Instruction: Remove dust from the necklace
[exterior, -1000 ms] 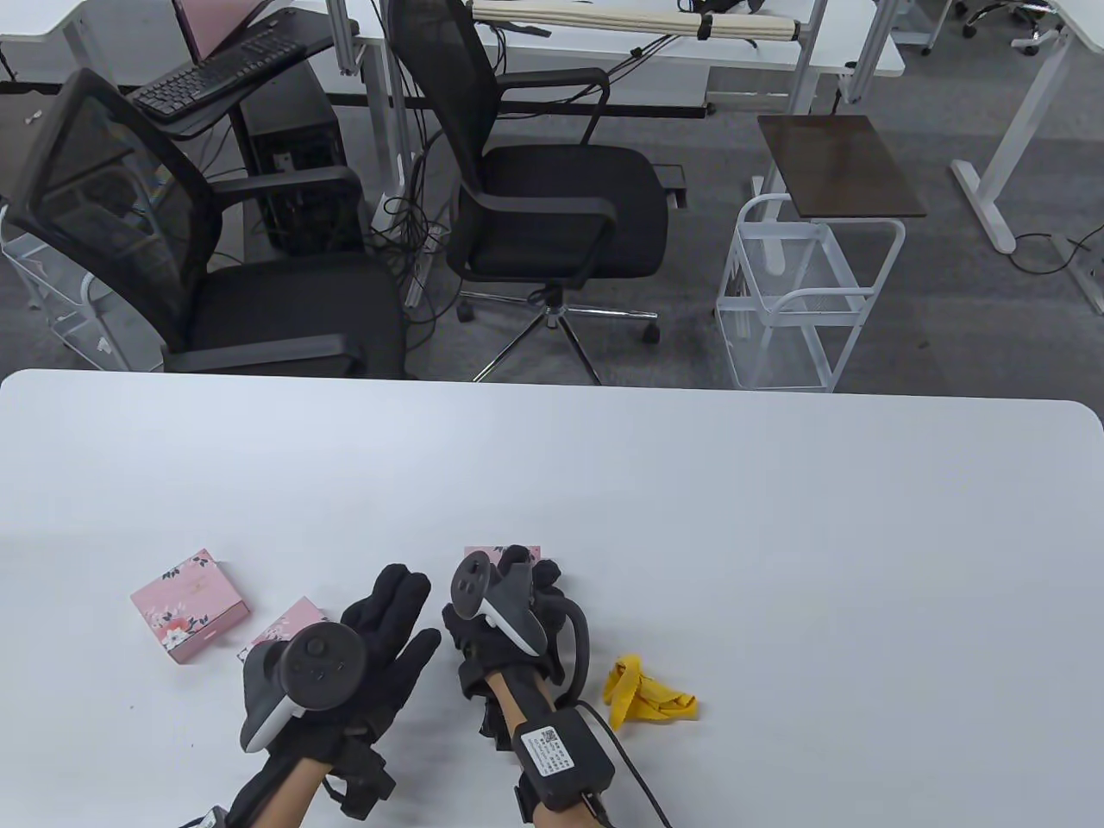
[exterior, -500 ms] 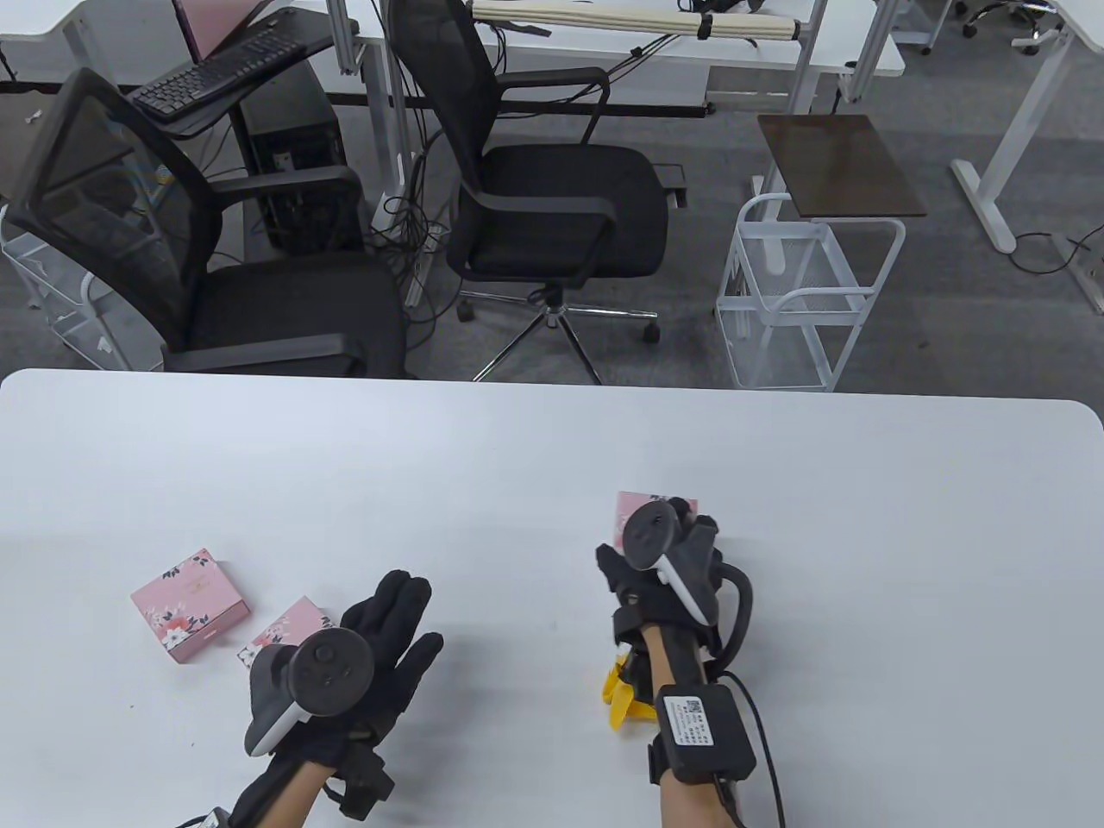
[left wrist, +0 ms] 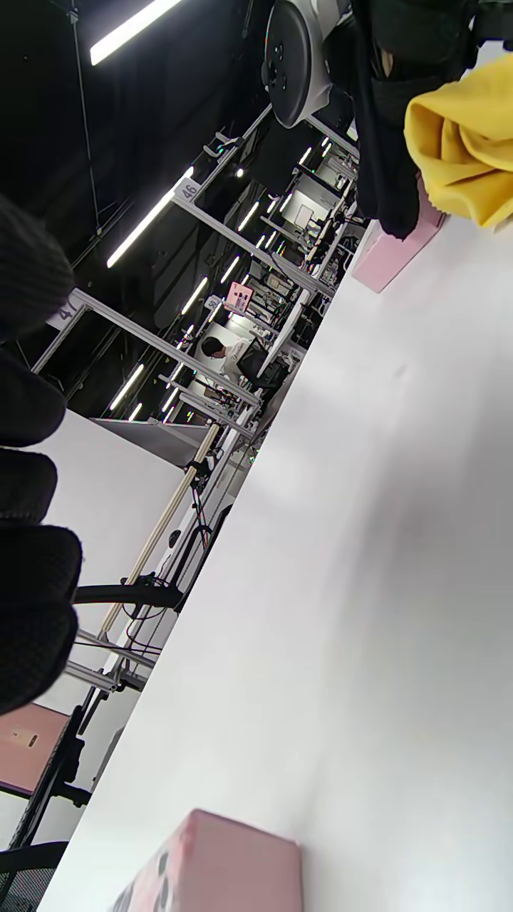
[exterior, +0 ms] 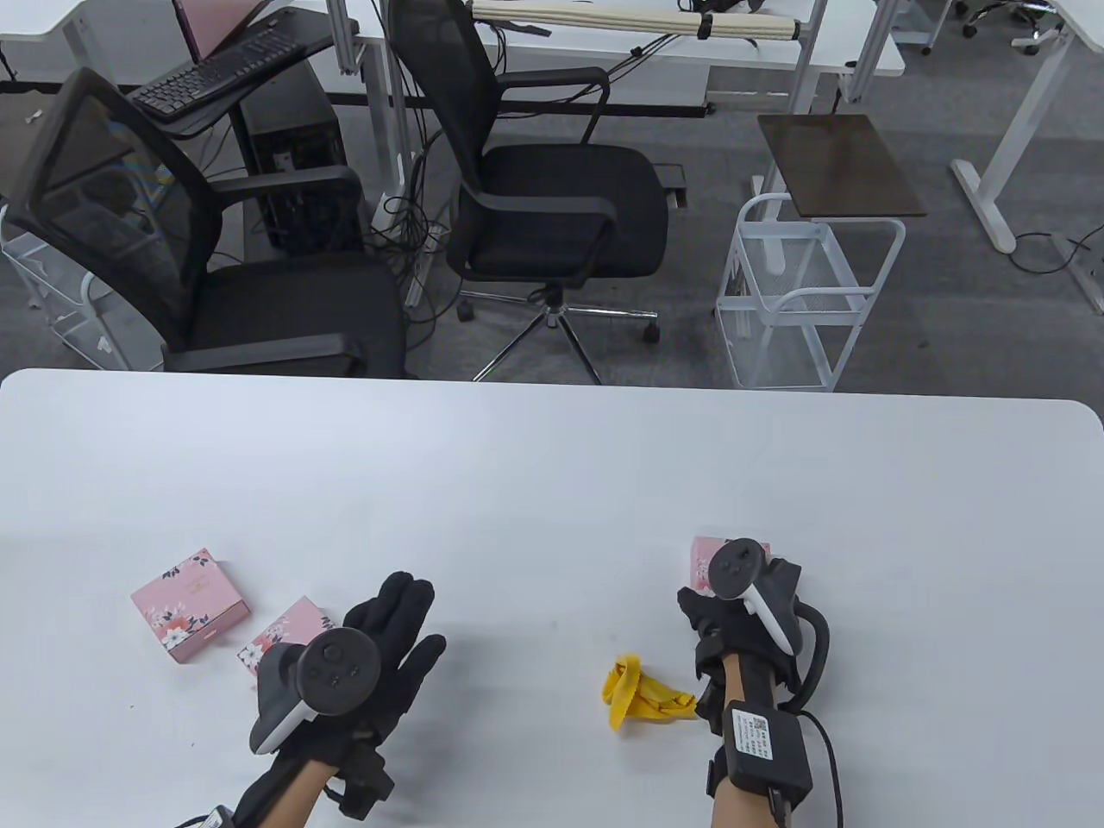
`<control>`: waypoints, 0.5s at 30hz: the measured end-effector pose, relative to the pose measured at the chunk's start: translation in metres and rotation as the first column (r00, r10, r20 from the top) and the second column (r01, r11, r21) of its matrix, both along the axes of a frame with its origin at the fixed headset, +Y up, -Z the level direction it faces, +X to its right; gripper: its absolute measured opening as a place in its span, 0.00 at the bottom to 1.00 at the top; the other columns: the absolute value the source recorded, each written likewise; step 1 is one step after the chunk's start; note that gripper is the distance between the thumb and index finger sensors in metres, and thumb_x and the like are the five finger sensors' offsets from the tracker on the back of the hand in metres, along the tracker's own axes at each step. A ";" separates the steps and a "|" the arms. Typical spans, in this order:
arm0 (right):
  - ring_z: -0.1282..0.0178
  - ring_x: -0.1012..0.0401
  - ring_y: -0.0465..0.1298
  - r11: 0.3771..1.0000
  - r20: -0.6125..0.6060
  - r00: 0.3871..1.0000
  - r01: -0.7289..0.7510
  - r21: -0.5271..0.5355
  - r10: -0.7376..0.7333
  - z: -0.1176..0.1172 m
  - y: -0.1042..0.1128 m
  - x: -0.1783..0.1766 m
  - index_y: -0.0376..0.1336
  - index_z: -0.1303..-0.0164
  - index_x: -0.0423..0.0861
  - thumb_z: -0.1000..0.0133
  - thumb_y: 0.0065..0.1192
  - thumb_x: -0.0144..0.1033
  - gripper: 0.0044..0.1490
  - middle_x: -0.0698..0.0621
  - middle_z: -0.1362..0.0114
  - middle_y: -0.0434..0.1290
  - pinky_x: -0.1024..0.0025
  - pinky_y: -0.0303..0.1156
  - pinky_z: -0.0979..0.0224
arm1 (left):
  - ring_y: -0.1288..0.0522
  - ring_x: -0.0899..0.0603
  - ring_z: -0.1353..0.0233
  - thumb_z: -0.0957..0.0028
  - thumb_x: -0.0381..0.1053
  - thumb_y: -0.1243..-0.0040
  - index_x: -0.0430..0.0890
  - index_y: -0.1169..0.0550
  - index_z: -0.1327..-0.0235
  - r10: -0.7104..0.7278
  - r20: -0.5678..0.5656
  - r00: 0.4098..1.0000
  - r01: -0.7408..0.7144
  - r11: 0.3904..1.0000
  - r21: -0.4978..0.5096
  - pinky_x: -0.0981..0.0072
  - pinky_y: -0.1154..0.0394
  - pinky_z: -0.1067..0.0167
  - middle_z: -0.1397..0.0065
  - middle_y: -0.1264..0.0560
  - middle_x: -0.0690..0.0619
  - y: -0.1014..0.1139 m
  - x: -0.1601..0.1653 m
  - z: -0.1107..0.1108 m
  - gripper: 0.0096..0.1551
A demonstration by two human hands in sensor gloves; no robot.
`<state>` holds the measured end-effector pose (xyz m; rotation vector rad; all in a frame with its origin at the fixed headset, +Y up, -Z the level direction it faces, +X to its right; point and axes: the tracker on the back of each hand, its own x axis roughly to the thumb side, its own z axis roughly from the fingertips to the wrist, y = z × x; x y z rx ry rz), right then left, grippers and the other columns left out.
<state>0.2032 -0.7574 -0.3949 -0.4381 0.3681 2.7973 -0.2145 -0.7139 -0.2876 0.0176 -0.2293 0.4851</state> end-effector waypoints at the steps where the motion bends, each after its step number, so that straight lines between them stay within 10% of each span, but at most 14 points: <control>1: 0.23 0.18 0.44 0.999 -0.002 1.000 -0.031 -0.008 0.031 0.001 0.003 -0.001 0.29 0.14 0.30 0.33 0.61 0.59 0.67 0.17 0.16 0.30 0.24 0.48 0.22 | 0.42 0.33 0.20 0.36 0.62 0.51 0.51 0.41 0.15 0.002 -0.006 1.000 -0.002 1.000 -0.001 0.39 0.37 0.26 0.10 0.47 0.45 0.000 -0.002 -0.001 0.38; 6: 0.22 0.20 0.46 0.961 -0.075 0.968 -0.228 0.156 0.241 0.010 0.047 -0.024 0.32 0.13 0.31 0.34 0.58 0.60 0.65 0.18 0.15 0.32 0.26 0.50 0.22 | 0.44 0.32 0.19 0.37 0.64 0.48 0.51 0.40 0.15 0.011 -0.081 0.997 -0.013 1.000 -0.029 0.38 0.39 0.26 0.10 0.48 0.45 0.002 -0.021 -0.007 0.39; 15: 0.23 0.22 0.52 0.907 -0.312 0.946 0.052 0.418 0.090 0.066 0.096 -0.098 0.40 0.12 0.33 0.32 0.55 0.57 0.55 0.20 0.14 0.40 0.29 0.55 0.23 | 0.56 0.28 0.16 0.41 0.71 0.42 0.50 0.52 0.11 -0.146 -0.239 0.960 0.062 0.942 -0.329 0.32 0.50 0.22 0.09 0.56 0.40 -0.007 -0.074 -0.021 0.55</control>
